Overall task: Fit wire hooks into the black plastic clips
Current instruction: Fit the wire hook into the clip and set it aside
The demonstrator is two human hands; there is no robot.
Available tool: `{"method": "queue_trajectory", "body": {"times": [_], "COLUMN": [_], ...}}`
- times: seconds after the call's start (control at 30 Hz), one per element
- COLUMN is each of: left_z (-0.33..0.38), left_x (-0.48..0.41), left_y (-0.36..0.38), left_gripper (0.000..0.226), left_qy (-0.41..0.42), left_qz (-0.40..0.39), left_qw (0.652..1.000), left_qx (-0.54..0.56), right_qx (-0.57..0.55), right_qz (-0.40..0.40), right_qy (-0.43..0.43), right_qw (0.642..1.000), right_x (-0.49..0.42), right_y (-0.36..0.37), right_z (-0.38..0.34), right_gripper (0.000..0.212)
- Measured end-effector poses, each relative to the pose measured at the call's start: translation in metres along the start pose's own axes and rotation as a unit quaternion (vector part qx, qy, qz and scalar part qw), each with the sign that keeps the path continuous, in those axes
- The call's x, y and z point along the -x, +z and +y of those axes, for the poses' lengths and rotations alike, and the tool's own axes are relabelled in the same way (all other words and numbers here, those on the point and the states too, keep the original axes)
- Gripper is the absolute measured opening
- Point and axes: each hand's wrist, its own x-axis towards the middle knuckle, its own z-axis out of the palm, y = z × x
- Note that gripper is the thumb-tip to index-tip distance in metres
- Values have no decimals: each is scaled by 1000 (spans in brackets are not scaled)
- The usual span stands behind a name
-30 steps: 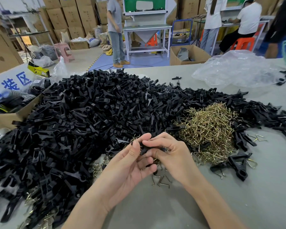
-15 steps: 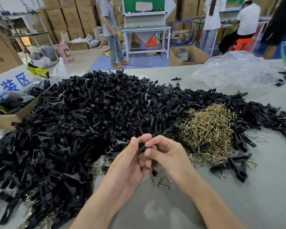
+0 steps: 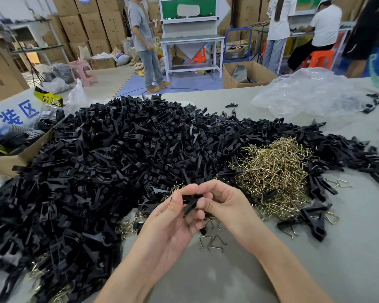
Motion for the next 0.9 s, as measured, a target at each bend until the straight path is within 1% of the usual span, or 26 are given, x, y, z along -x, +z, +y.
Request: {"method": "queue_trajectory", "body": {"times": [0.1, 0.2, 0.43, 0.7, 0.77, 0.83, 0.9], "left_z": [-1, -2, -2, -2, -2, -3, -3], "left_x": [2, 1, 1, 1, 2, 1, 1], "left_y": [0, 0, -1, 1, 2, 3, 4], "left_gripper": [35, 33, 31, 29, 26, 19, 19], "left_qy": [4, 2, -5, 2, 4, 7, 10], "left_qz": [5, 16, 17, 33, 38, 52, 76], "left_qw": [1000, 999, 999, 999, 999, 998, 997], "left_qx": [8, 27, 32, 28, 21, 24, 33], "right_qx": [-17, -30, -29, -21, -16, -9, -3], "right_qz": [-12, -14, -20, 2, 5, 7, 8], "right_qy": [4, -3, -1, 9, 9, 12, 15], "right_qw": [1000, 999, 999, 1000, 1000, 1000, 1000], "right_x": [0, -1, -1, 0, 0, -1, -1], "right_y": [-1, -2, -2, 0, 0, 0, 0], "right_z": [0, 1, 0, -1, 0, 1, 2], "right_gripper": [11, 10, 20, 21, 20, 21, 22]}}
